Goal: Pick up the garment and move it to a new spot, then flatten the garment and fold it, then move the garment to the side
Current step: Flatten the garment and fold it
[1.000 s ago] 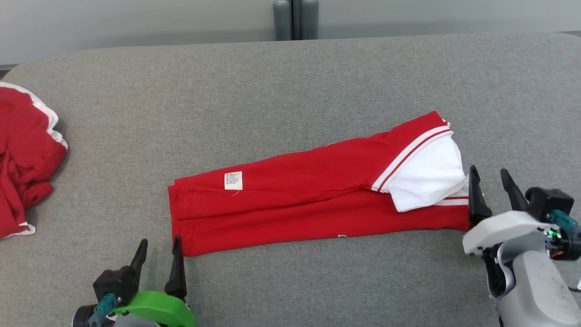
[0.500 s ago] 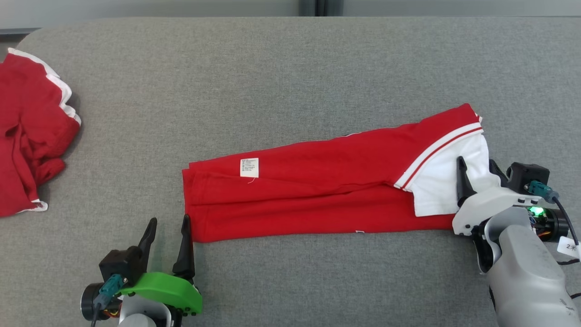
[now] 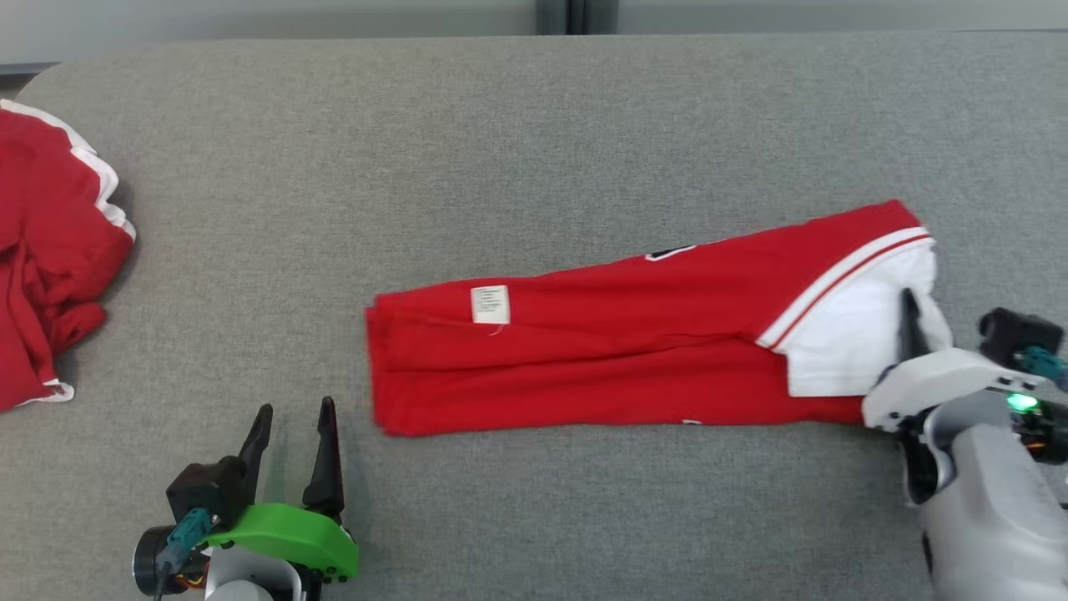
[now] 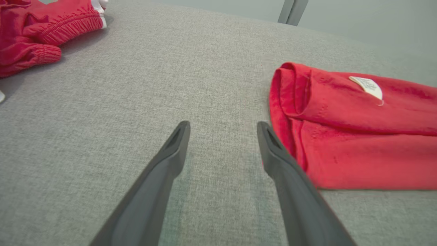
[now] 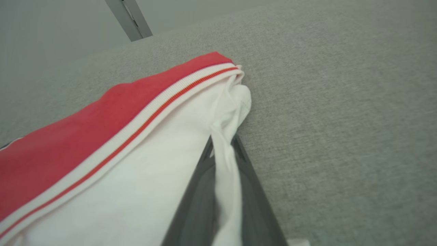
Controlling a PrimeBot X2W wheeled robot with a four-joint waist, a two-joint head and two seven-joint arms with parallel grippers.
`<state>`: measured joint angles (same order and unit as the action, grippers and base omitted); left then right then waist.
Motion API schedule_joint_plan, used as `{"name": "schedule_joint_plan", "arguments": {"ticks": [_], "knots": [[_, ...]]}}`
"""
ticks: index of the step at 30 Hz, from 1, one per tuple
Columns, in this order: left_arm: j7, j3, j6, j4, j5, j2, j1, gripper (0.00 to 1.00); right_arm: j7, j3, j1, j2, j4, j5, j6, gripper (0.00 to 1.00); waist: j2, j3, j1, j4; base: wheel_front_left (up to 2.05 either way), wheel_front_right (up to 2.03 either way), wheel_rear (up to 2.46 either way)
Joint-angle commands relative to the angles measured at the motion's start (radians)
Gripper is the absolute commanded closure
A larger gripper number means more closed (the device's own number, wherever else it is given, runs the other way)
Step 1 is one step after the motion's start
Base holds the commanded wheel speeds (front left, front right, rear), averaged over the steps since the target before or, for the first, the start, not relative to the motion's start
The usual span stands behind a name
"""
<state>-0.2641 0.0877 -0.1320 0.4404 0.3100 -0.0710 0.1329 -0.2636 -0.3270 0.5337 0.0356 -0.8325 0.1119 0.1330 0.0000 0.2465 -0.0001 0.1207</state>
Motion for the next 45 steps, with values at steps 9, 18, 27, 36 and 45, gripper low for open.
{"name": "schedule_joint_plan", "arguments": {"ticks": [9, 18, 27, 36, 45], "knots": [[0.000, 0.009, 0.003, -0.019, -0.013, -0.001, -0.015, 0.00, -0.001, -0.138, -0.114, 0.017, 0.304, -0.006, -0.003, 1.00, 0.0000, -0.044, 0.0001, -0.059, 0.00, 0.00, 0.00], [0.000, 0.031, 0.003, 0.001, -0.022, 0.007, -0.023, 0.00, -0.001, 0.236, -0.126, 0.016, 0.443, 0.191, -0.003, 1.00, 0.0000, -0.070, 0.0001, -0.064, 0.00, 0.00, 0.00], [0.000, 0.039, 0.003, 0.025, -0.010, 0.013, -0.027, 0.00, -0.001, 0.662, -0.076, 0.018, 0.436, 0.395, -0.003, 1.00, 0.0000, -0.082, 0.0001, 0.034, 0.00, 0.00, 0.00], [0.000, 0.043, 0.003, 0.047, -0.003, 0.018, -0.034, 0.00, -0.001, 0.874, 0.017, 0.018, 0.351, 0.502, -0.003, 0.00, 0.0000, -0.087, 0.0001, 0.117, 0.00, 0.00, 0.00], [0.000, 0.003, 0.003, 0.017, -0.043, 0.015, -0.009, 0.00, -0.001, 0.620, -0.036, 0.018, 0.382, 0.267, -0.003, 0.00, 0.0000, -0.090, 0.0001, 0.040, 0.00, 0.00, 0.00]]}}
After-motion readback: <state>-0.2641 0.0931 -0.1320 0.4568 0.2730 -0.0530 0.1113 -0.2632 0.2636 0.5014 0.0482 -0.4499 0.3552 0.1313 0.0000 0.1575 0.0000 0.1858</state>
